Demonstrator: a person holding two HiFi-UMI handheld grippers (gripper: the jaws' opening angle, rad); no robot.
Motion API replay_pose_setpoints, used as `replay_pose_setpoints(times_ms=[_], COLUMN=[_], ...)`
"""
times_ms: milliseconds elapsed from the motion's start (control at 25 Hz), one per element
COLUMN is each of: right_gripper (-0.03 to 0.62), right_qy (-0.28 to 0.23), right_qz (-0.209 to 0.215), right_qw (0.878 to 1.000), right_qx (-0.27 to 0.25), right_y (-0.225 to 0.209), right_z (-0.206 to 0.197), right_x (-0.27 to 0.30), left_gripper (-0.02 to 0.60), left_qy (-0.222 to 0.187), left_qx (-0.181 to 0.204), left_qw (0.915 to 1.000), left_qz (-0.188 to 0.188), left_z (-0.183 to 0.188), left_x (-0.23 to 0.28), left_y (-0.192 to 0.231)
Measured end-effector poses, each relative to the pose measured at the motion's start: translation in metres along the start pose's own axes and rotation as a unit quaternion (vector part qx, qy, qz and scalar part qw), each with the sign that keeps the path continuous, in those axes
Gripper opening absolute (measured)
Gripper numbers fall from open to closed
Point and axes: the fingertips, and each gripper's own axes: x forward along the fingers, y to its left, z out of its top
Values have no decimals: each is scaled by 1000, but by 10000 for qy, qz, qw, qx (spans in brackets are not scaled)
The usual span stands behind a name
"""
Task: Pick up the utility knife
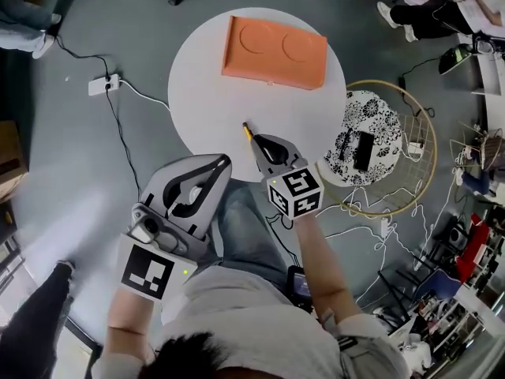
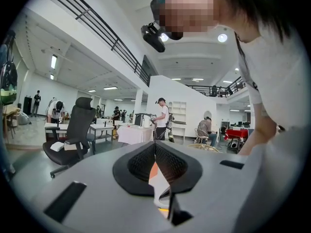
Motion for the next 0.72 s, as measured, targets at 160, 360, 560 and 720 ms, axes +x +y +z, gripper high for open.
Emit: replay_pose_setpoints(times_ms=[160,360,560,720], right_gripper=[29,48,54,61], right_qy=[326,654,935,967], right_qz=[-13,-23,-99,-179], right_qw=[9995,9978,9954,9949], right_qx=[-8,-56,-194,-233], right_y=[-5,-11,-19,-24], right_z=[-18,-35,-50,-51], right_x=[11,20,30,35], left_gripper=[11,11,11,11], left_qy=[20,90,122,159], left_qx=[-33,-92,-116,-148], left_qw=[10000,9998,9996,9994], left_qz=[36,137,233,281], left_z=[-2,-8,-15,-19], left_x=[1,2,2,1], left_y=[4,11,17,19])
